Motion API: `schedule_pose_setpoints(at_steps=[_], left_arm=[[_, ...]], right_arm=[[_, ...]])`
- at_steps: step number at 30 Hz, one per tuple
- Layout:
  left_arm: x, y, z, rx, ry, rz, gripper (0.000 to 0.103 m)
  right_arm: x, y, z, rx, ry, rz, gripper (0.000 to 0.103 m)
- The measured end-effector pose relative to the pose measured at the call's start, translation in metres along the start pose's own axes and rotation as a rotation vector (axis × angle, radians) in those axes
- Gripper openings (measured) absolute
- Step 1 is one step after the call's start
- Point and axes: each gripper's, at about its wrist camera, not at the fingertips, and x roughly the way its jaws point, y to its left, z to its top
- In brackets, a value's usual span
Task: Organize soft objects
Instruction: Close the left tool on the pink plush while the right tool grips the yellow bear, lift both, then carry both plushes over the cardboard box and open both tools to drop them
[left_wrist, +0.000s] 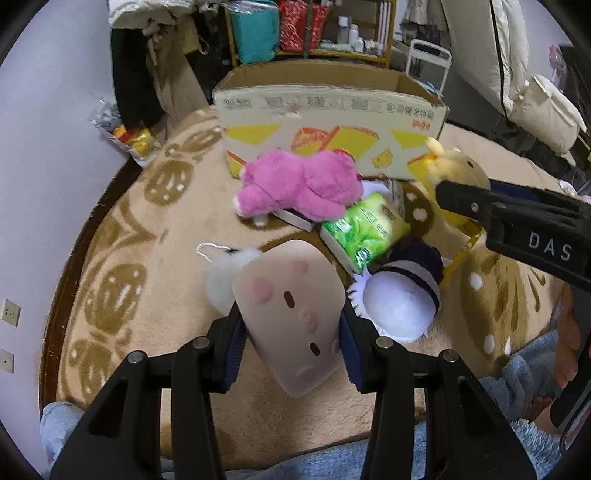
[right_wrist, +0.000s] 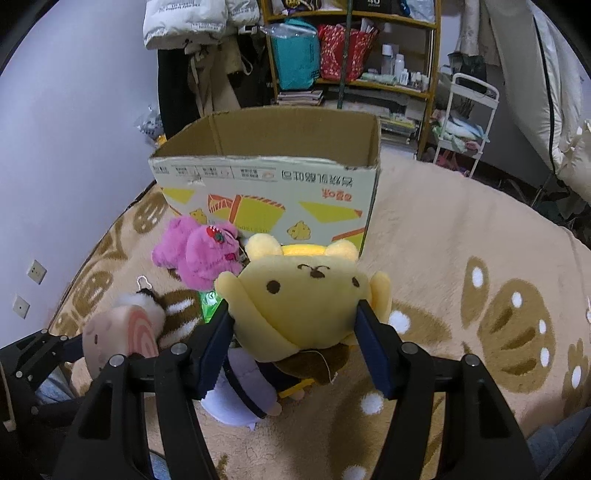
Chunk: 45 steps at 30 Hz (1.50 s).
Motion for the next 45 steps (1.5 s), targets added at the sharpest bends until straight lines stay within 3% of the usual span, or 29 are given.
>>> schedule_pose_setpoints(at_steps=[5, 13, 28, 35, 45], left_arm=[[-0.027, 0.019, 0.005, -0.062, -0.087, 0.004, 0.045], [-0.06, 0.036, 0.022, -0.066, -0.236, 0.044, 0.045], [-0.093, 0.009, 0.047, 0.095, -0.452, 0.085, 0.045], [-0.095, 0.003, 0.066, 0.092, -0.465, 0.05, 0.045], [-0.106, 0.006, 0.108, 0.125, -0.514, 0.076, 0.045]], right_arm=[[-0.016, 0.002, -0.001, -0.004, -0.062, 0.002, 0.068], [-0.05, -0.006, 0.005, 0.029, -0.208, 0.004, 0.068], [-0.094, -0.013, 0.023, 0.058, -0.415, 0.01, 0.068], [-0.092, -0.017, 0.038, 0.061, -0.446, 0.0, 0.068], [-0.111, -0.016, 0.075, -0.001, -0.531, 0.001, 0.069]])
